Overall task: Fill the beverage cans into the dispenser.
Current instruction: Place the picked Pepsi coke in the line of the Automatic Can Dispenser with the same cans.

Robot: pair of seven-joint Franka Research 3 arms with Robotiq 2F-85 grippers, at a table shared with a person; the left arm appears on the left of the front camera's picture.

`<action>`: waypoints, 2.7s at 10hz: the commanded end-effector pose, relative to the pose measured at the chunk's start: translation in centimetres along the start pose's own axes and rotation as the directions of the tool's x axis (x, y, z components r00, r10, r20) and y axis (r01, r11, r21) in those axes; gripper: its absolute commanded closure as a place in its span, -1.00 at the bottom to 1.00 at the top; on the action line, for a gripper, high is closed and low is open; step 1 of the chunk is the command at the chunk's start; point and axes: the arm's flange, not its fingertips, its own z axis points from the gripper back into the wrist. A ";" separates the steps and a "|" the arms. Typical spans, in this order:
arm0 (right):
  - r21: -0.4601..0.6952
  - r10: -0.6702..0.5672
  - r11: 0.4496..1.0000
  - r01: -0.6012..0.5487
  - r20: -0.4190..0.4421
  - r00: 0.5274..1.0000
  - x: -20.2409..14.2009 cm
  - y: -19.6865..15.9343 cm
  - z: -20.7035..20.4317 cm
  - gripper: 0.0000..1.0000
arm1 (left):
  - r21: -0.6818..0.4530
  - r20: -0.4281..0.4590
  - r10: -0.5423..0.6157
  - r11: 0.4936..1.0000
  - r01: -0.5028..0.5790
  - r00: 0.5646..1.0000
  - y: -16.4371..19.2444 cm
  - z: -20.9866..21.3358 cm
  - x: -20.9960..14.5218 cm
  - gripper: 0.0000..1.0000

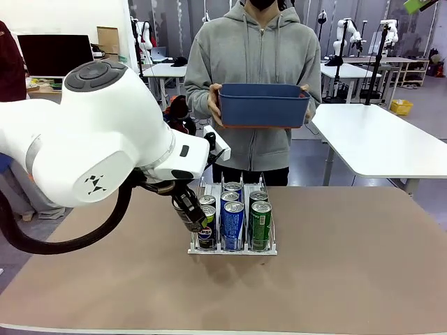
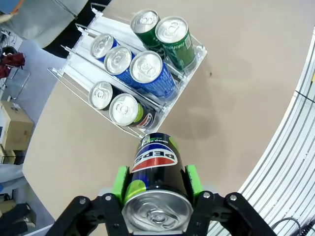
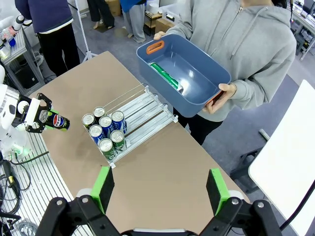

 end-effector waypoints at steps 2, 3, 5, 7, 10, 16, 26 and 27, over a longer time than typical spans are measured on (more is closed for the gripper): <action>0.005 -0.001 1.000 0.001 0.000 1.000 -0.2 0.1 0.0 -1.00 | 0.022 -0.041 0.008 1.000 -0.007 0.999 1.2 -3.2 0.6 -0.15; 0.005 -0.001 1.000 0.001 0.000 1.000 -0.2 0.1 0.0 -1.00 | 0.035 -0.042 0.018 0.999 -0.017 0.999 1.0 -4.1 0.4 -0.15; 0.005 -0.001 1.000 0.001 0.000 1.000 -0.2 0.1 0.0 -1.00 | 0.044 -0.026 0.023 0.999 -0.022 0.999 2.1 -5.7 0.6 -0.15; 0.005 -0.001 1.000 0.001 0.000 1.000 -0.2 0.1 0.0 -1.00 | 0.031 -0.025 0.047 0.998 -0.046 0.999 2.2 -7.7 0.8 -0.15; 0.005 -0.001 1.000 0.001 0.000 1.000 -0.2 0.1 0.0 -1.00 | 0.021 -0.020 0.069 0.997 -0.069 0.997 3.0 -9.7 1.3 -0.15; 0.005 -0.001 1.000 0.001 0.000 1.000 -0.2 0.1 0.0 -1.00 | -0.100 -0.056 0.023 0.995 -0.029 0.998 1.6 -8.8 -0.4 -0.15; 0.005 -0.001 1.000 0.001 0.000 1.000 -0.2 0.1 0.0 -1.00 | -0.043 -0.034 0.079 0.996 -0.080 0.996 7.6 -13.1 4.0 -0.15; 0.005 -0.001 1.000 0.001 0.000 1.000 -0.2 0.1 0.0 -1.00 | -0.059 -0.033 0.083 0.995 -0.085 0.996 7.6 -13.6 4.3 -0.15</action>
